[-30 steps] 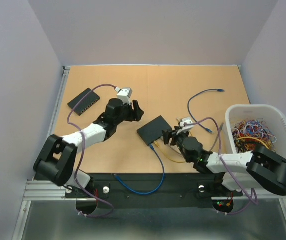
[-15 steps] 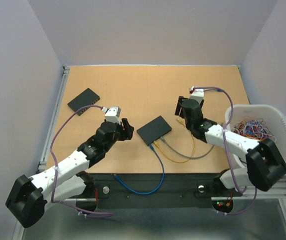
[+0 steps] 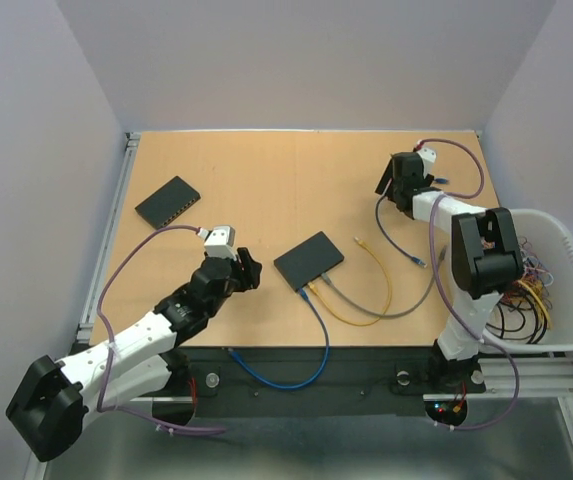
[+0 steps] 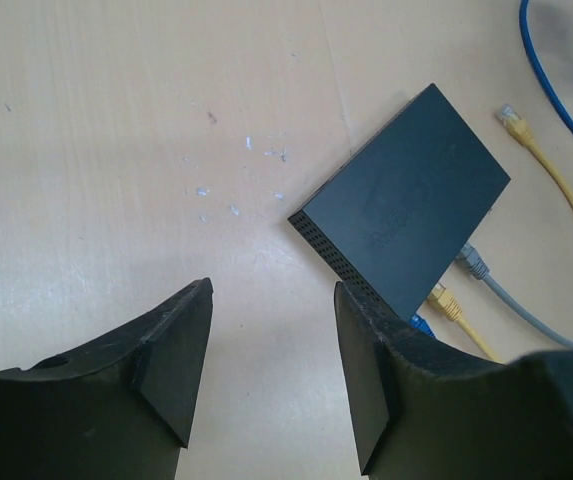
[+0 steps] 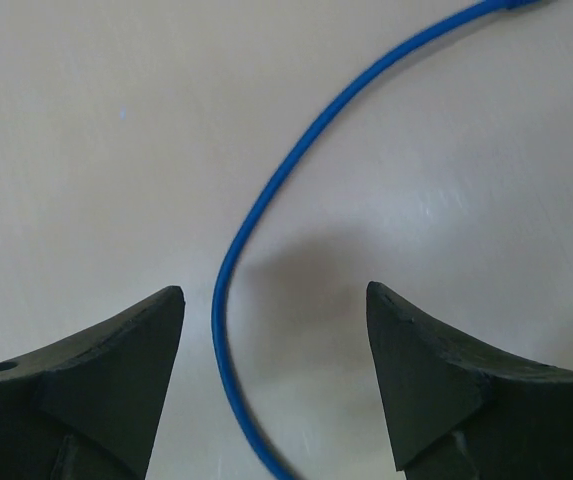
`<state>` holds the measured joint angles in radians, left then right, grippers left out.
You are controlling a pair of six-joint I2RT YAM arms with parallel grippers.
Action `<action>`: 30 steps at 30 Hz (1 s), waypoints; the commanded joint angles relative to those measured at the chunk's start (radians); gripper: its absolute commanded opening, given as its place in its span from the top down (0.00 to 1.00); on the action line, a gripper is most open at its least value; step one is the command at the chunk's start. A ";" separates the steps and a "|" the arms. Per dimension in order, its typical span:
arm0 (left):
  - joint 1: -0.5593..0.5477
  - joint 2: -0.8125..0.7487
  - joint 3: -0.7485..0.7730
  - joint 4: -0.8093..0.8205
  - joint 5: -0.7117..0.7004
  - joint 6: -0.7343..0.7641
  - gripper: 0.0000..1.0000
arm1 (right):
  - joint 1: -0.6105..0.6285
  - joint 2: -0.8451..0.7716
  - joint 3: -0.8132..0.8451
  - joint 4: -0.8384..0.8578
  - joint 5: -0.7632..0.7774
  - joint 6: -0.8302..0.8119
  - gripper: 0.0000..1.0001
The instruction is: Insert the plug into the switch port
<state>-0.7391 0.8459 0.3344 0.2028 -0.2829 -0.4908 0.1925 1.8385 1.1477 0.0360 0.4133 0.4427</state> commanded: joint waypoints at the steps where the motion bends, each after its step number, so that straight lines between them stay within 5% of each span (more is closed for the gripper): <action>1: -0.011 -0.044 -0.023 0.067 -0.035 0.001 0.38 | -0.074 0.099 0.170 -0.028 -0.047 0.068 0.21; 10: -0.026 -0.039 -0.028 0.075 -0.042 0.004 0.38 | -0.148 0.372 0.484 -0.163 0.031 0.030 0.18; 20: -0.046 -0.036 -0.026 0.078 -0.062 0.004 0.39 | -0.182 0.488 0.616 -0.217 0.070 -0.019 0.22; 24: -0.049 -0.036 -0.026 0.078 -0.073 0.004 0.39 | -0.182 0.513 0.627 -0.225 0.032 -0.032 0.50; 25: -0.051 -0.036 -0.026 0.078 -0.073 0.004 0.39 | -0.182 0.516 0.632 -0.232 0.018 -0.036 0.68; 30: -0.055 -0.034 -0.026 0.078 -0.079 0.004 0.39 | -0.182 0.505 0.624 -0.232 -0.062 -0.029 0.99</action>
<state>-0.7860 0.8154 0.3134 0.2432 -0.3286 -0.4911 0.0174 2.3184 1.7470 -0.1574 0.4309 0.4145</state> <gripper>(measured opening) 0.614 0.094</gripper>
